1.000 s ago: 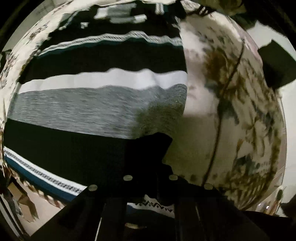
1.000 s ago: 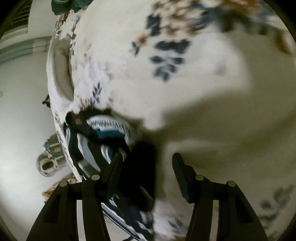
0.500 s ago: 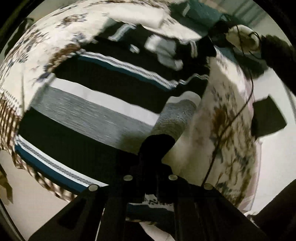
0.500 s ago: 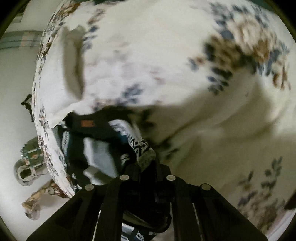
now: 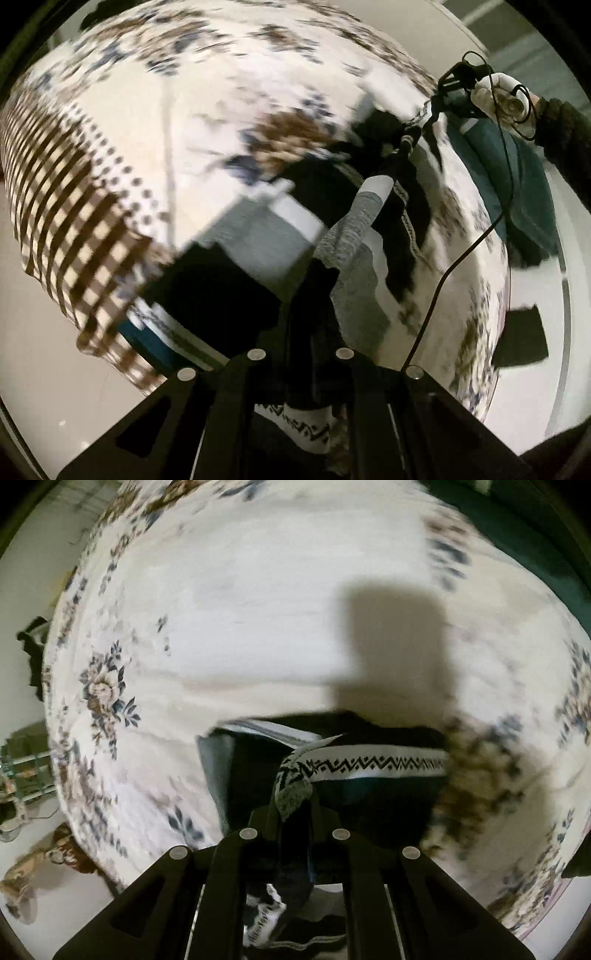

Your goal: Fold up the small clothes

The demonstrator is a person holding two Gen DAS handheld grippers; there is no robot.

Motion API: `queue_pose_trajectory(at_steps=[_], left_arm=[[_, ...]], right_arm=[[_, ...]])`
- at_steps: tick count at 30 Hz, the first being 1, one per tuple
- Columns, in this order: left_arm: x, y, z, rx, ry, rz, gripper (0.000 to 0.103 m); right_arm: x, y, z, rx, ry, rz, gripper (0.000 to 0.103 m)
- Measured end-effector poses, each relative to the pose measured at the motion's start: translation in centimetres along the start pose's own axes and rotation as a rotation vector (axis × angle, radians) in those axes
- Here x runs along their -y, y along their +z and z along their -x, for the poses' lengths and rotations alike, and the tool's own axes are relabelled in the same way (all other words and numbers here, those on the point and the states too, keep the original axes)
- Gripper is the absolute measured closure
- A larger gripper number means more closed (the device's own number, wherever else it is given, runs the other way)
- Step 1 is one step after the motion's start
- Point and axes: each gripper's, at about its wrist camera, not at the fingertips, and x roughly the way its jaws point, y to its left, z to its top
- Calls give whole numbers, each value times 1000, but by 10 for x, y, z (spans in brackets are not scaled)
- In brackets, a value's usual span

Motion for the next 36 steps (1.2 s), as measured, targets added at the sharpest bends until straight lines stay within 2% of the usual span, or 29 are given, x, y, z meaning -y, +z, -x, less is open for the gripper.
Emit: queue_pose_trajectory(at_steps=[3,7,9,11,12,14,15,16,17,18,19,22,25,27,28,30,32,33,36], left_arm=[[-38,15,-15,-12,-14,53,98],[-73,29,-37,-31,-26,89,98],[-82,33,-46,-55,-35,90,97],[-93,34,-60,-114,-59,113,92],[-97,34,-63,-140,-58,123,92],[-104,32,-59,-164,-83,134,89],[-108,30,-54,-172,-86,144,82],[-113,28,-48,-177,-93,155,76],[-118,26,-41,-183,-82,168,69],[-124,24,-35,-193,-31,173,53],[-131,20,-27,-203,19,177,47],[-150,12,-6,-187,37,223,47],[-153,12,2,-161,5,238,46],[-145,16,-3,-144,-17,216,46],[-141,18,-8,-143,-22,193,46],[-128,23,-22,-149,4,140,46],[-117,26,-34,-163,10,97,46],[-111,27,-39,-174,3,65,46],[-98,29,-54,-212,22,-39,46]], right_arm=[[-35,12,-34,-4,-72,-7,94],[-49,21,-69,1,-129,-17,94],[-48,25,-81,2,-128,-38,93],[-43,27,-89,-21,-105,-49,89],[-40,25,-89,-28,-67,-50,86],[-36,17,-79,-24,19,-31,62],[-32,5,-68,-18,64,-4,54],[-29,-7,-59,-17,92,23,43],[-27,-16,-53,-16,111,42,40],[-21,-36,-44,-21,135,77,40],[-17,-53,-38,-28,145,100,40],[13,-125,-28,-57,204,141,39],[45,-205,-43,-93,224,142,38],[74,-274,-76,-158,244,97,38],[81,-297,-88,-186,264,70,38],[102,-365,-133,-303,348,-41,38],[117,-420,-167,-379,420,-152,38],[121,-449,-184,-402,455,-199,38],[119,-502,-217,-429,538,-255,38]])
